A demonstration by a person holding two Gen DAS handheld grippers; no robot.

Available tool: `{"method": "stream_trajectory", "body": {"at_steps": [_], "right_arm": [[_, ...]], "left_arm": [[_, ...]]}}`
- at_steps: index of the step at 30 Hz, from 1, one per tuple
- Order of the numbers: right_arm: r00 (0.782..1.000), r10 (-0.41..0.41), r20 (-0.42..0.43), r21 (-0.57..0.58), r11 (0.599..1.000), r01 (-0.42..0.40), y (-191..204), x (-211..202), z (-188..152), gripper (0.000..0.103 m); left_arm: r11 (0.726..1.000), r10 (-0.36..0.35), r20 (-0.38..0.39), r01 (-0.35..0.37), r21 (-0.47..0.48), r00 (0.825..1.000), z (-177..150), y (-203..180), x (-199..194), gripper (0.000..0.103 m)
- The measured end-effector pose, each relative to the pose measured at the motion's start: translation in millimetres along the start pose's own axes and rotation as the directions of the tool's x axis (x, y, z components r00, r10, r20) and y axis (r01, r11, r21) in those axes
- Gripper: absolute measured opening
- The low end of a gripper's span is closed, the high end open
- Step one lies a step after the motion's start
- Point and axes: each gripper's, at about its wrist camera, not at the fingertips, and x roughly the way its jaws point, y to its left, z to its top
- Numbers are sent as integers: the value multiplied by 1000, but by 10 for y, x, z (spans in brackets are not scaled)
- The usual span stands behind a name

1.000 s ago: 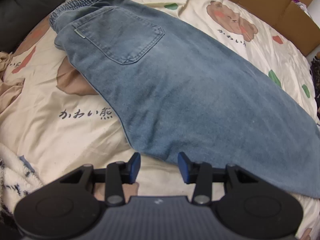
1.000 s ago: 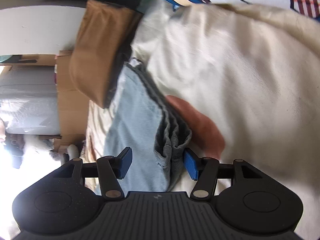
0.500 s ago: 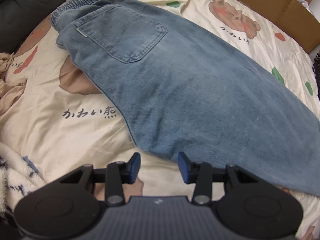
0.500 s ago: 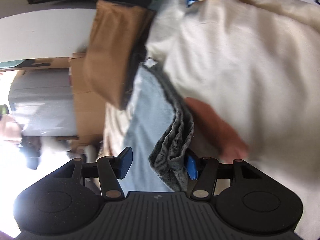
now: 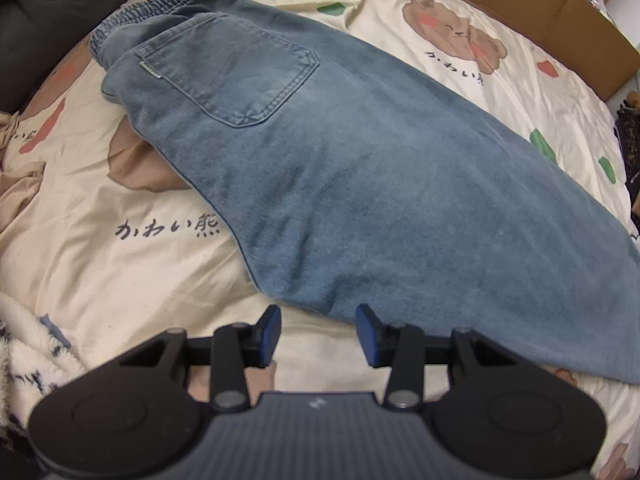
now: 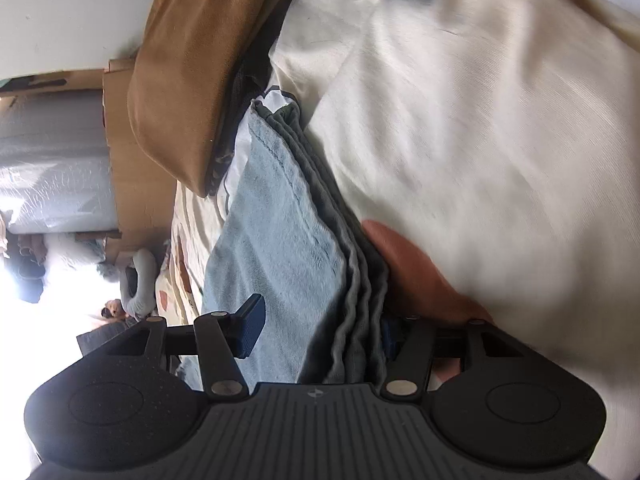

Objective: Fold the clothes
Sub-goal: 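Roll the right gripper and grasp the jeans leg hem, then lift the hem with the right gripper while the left moves over the jeans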

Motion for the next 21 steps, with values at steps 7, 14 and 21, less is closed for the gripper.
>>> {"method": "stream_trajectory", "body": {"at_steps": [7, 14, 21], "right_arm": [[995, 6, -96, -83, 996, -14, 179, -17, 120, 25], [987, 66, -145, -69, 995, -77, 235, -11, 104, 26], [990, -17, -137, -33, 999, 13, 118, 295, 162, 32]], "left_arm": [[1000, -11, 24, 11, -23, 1000, -6, 35, -43, 44], [999, -12, 18, 12, -33, 1000, -39, 59, -27, 44], [1000, -10, 9, 10, -25, 1000, -45, 60, -17, 45]]}}
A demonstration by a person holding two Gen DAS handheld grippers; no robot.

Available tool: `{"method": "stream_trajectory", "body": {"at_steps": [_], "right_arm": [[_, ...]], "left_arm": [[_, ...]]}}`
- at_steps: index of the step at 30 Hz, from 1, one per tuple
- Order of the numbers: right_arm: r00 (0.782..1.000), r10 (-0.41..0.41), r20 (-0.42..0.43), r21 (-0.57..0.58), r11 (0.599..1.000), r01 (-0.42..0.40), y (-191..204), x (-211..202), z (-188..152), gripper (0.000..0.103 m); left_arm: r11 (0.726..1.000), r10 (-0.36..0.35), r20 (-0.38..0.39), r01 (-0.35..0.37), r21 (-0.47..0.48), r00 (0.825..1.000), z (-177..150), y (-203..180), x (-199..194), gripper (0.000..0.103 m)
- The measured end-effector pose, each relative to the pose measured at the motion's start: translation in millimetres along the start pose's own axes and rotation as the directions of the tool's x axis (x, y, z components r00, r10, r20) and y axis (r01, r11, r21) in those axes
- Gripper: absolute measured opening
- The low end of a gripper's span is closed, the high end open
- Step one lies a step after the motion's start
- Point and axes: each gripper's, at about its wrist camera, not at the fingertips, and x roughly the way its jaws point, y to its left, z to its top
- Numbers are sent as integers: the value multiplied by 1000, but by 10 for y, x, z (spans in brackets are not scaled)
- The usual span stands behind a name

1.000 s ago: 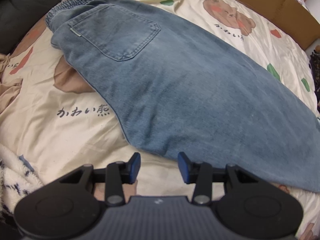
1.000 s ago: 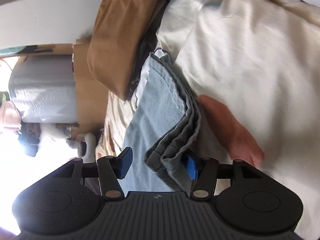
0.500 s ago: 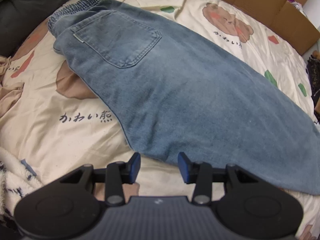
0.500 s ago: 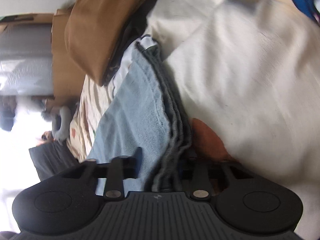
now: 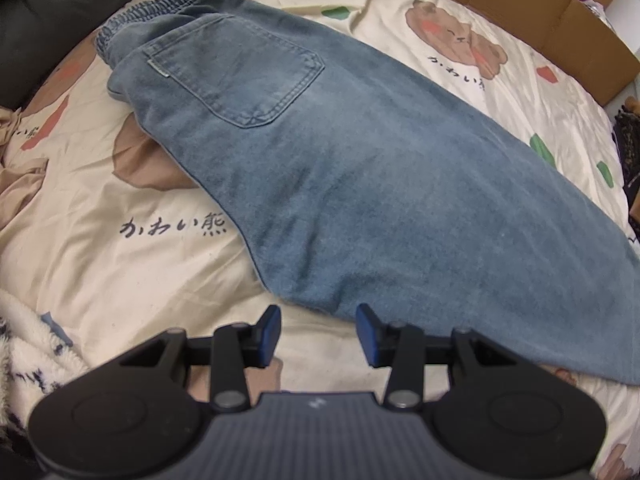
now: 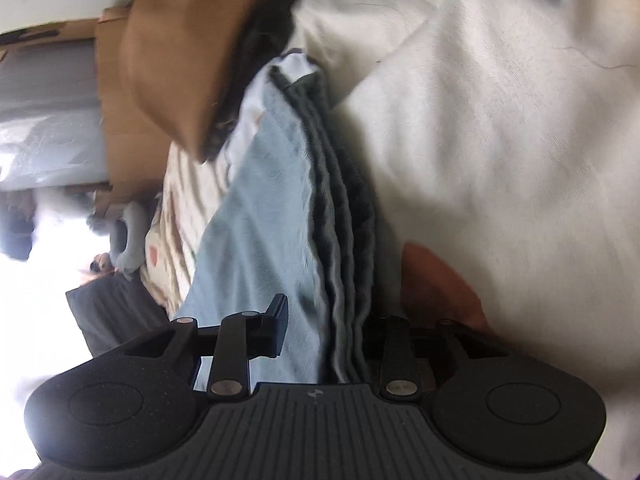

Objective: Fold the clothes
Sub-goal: 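Lift the hem with the right gripper while the left moves over the jeans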

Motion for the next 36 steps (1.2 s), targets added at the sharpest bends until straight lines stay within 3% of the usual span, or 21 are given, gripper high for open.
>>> {"method": "stream_trajectory", "body": {"at_steps": [5, 7, 16, 22, 36], "right_arm": [[1000, -17, -20, -46, 999, 16, 121, 135, 40, 28], [998, -58, -31, -92, 994, 55, 214, 169, 42, 6], [978, -206, -36, -216, 957, 193, 635, 141, 52, 3], [967, -256, -3, -298, 923, 243, 1099, 74, -18, 3], [969, -228, 93, -420, 873, 246, 2107, -339, -73, 3]], "left_arm": [[1000, -5, -4, 5, -2, 1000, 2, -21, 43, 45], [1000, -10, -5, 10, -3, 1000, 0, -43, 70, 45], [999, -42, -11, 43, 13, 999, 4, -179, 193, 45], [997, -58, -6, 59, 58, 998, 134, -289, 268, 46], [973, -102, -62, 113, 200, 993, 294, -745, 640, 49]]}}
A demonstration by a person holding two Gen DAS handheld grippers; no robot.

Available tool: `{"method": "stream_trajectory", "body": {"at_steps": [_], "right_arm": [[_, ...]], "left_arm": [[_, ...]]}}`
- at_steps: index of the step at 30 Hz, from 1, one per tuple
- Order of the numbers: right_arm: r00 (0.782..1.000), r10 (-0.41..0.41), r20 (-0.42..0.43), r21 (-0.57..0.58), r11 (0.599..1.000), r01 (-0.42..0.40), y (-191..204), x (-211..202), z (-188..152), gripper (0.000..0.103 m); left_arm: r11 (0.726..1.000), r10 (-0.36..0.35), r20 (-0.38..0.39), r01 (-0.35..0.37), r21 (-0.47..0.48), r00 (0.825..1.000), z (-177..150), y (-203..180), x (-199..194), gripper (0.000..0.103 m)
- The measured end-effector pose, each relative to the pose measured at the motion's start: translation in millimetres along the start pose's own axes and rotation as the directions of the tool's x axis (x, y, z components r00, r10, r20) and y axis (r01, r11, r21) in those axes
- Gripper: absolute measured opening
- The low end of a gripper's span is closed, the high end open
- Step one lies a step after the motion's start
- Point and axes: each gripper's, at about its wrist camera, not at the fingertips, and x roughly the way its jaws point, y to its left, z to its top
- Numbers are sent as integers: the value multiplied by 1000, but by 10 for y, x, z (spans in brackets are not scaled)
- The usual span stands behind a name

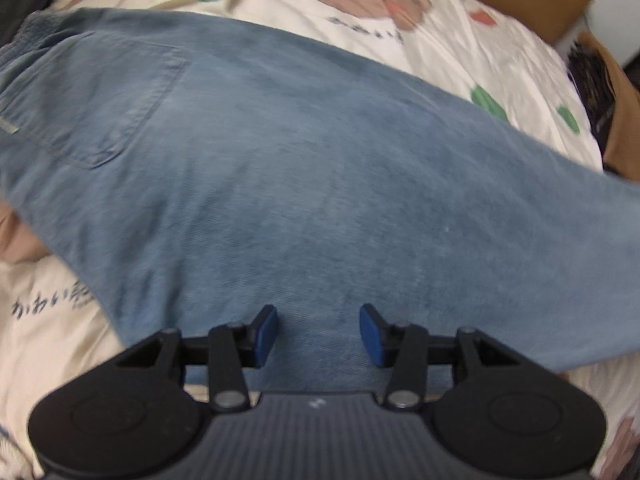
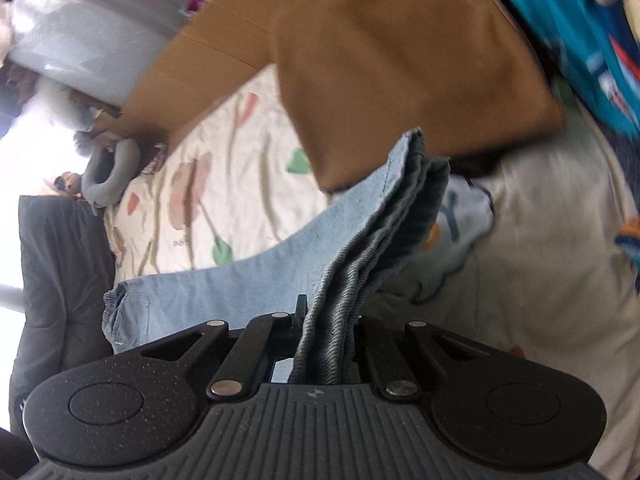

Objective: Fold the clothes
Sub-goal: 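Lift the hem with the right gripper while the left moves over the jeans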

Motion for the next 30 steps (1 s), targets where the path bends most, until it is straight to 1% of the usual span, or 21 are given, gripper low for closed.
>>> {"method": "stream_trajectory", "body": {"at_steps": [5, 13, 19, 22, 25, 30], "right_arm": [[1000, -25, 2, -33, 999, 25, 262, -155, 124, 3], [999, 3, 55, -123, 992, 4, 680, -470, 306, 3], [996, 16, 86, -177, 984, -1, 918, -766, 475, 3], [995, 5, 102, -188, 982, 15, 979, -943, 563, 3], [993, -19, 115, -204, 978, 43, 1015, -1121, 653, 3], [989, -74, 130, -221, 970, 102, 1040, -1388, 774, 3]], "left_arm": [[999, -27, -3, 27, 27, 1000, 50, -59, 56, 50], [994, -92, 3, 92, 51, 996, 112, -108, -26, 50], [984, -158, 12, 156, 85, 987, 145, -295, -55, 49], [976, -199, 9, 197, 97, 980, 160, -439, -12, 49], [962, -250, 7, 247, 112, 968, 157, -612, 32, 49], [926, -347, -28, 347, 150, 938, 120, -914, 83, 48]]}}
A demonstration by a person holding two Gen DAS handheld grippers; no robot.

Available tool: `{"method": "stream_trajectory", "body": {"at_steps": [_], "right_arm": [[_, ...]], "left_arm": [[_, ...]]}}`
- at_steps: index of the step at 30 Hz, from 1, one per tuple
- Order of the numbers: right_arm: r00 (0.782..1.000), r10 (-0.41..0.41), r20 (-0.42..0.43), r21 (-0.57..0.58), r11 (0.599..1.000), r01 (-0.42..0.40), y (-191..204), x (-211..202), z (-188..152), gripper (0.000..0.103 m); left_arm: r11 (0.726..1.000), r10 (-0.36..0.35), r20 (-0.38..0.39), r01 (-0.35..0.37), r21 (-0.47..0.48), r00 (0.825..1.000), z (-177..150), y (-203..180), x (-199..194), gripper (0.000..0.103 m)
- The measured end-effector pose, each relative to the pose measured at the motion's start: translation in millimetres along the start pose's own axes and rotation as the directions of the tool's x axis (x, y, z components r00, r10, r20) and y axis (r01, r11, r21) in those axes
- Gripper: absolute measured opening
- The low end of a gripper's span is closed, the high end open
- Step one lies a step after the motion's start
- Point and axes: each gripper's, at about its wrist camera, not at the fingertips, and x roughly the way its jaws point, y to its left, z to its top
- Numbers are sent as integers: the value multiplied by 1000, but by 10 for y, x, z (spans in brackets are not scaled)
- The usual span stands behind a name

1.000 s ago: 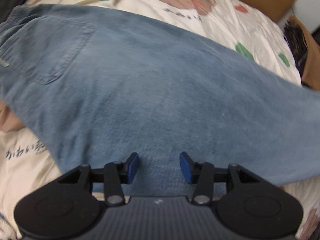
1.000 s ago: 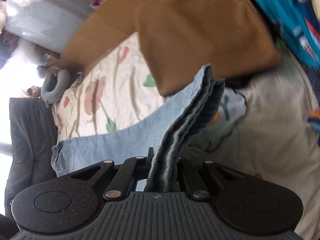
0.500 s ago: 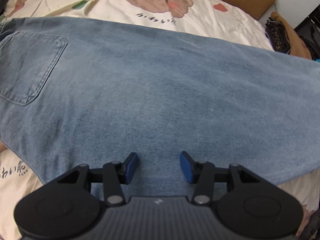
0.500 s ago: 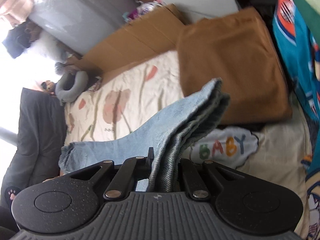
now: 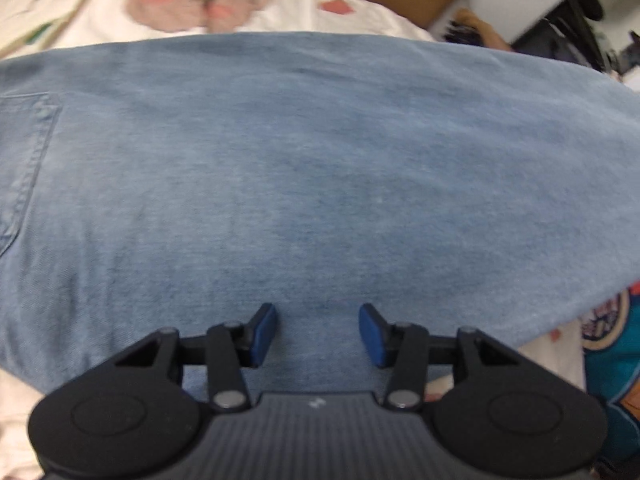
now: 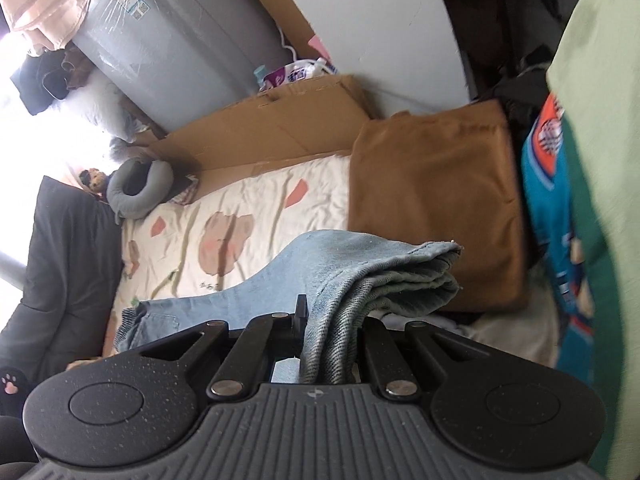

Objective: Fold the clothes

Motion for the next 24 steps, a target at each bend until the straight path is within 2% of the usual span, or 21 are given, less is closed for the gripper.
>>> {"method": "stream_trajectory", "body": {"at_steps": [3, 6, 9, 11, 12, 20, 24], "right_arm": [[999, -33, 0, -10, 999, 33, -18, -118, 72, 3], [998, -61, 4, -15, 998, 61, -30, -194, 133, 3], [997, -78, 4, -15, 997, 78, -26, -202, 168, 3], [997, -79, 4, -18, 997, 79, 2, -184, 167, 3], [997, -78, 4, -21, 997, 78, 22, -173, 162, 3], [998, -61, 6, -44, 997, 61, 272, -102, 149, 4], [999, -48, -1, -62, 997, 48, 397, -69, 144, 4]], "left_arm": [[997, -71, -15, 72, 25, 997, 0, -132, 63, 43], [994, -108, -22, 108, 28, 994, -10, -195, 126, 41], [991, -127, -34, 128, 30, 991, 27, -155, 201, 29], [991, -135, -50, 136, 21, 990, 85, -72, 254, 16], [990, -138, -58, 139, 18, 989, 71, -65, 264, 14], [989, -148, -90, 146, -33, 985, -45, 40, 400, 12], [988, -158, -139, 155, -26, 978, -80, 82, 451, 10]]}}
